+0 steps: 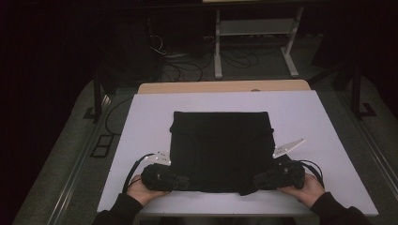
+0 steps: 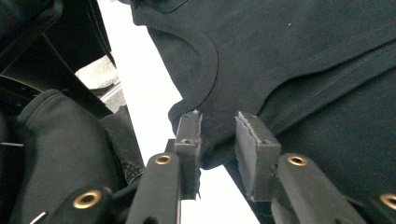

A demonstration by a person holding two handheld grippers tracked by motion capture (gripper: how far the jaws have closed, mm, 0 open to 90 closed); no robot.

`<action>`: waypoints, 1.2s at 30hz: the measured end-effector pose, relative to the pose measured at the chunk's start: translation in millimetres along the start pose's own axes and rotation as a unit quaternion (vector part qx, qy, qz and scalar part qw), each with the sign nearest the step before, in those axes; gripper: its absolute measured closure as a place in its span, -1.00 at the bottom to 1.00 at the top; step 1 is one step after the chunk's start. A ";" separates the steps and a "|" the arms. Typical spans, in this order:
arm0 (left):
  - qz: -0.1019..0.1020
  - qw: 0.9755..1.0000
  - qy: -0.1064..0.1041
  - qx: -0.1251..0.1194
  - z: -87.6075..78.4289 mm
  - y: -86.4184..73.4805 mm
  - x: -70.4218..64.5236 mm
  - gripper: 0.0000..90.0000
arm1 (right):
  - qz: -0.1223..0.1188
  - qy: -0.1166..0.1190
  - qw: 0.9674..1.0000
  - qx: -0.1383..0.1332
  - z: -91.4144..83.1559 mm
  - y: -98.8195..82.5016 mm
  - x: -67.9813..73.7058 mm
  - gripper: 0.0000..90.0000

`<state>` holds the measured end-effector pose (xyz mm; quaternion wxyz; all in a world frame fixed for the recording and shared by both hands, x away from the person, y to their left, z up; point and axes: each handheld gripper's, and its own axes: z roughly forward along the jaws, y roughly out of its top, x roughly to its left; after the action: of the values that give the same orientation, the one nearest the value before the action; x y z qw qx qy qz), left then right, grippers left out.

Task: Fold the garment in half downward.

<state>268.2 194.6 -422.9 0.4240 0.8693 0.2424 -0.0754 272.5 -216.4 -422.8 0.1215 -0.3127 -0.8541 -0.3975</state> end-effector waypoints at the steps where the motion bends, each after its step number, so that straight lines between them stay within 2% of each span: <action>1: 0.002 1.000 0.004 0.000 -0.7 0.3 0.0 0.61 | -0.001 -0.002 1.000 -0.001 -0.3 0.2 0.0 0.44; 7: -0.005 0.999 0.026 -0.025 -4.5 1.0 -0.5 0.24 | -0.005 -0.018 1.000 -0.014 -3.4 2.4 1.4 0.21; 12: -0.017 0.998 0.035 -0.045 -8.2 1.0 1.4 -0.06 | -0.005 -0.028 0.999 -0.024 -5.2 4.7 1.6 -0.01; 20: -0.028 0.996 0.049 -0.065 -12.0 1.4 3.4 -0.31 | -0.011 -0.043 0.998 -0.035 -7.1 11.9 0.3 -0.29; 27: -0.033 0.994 0.061 -0.082 -16.7 0.7 5.8 -0.53 | -0.016 -0.073 0.996 -0.045 -9.6 21.1 0.6 -0.71; 30: -0.033 0.993 0.068 -0.087 -17.8 0.0 6.4 -0.63 | -0.019 -0.078 0.995 -0.052 -10.6 25.0 -0.1 -0.80; 36: -0.031 0.992 0.075 -0.092 -21.6 -2.9 8.1 -0.71 | -0.018 -0.101 0.993 -0.055 -9.8 34.7 -1.6 -0.99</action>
<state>272.3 215.7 -414.0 0.4801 0.8220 0.3063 -0.0003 295.2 -207.5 -396.1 0.0103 -0.3419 -0.8443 -0.4124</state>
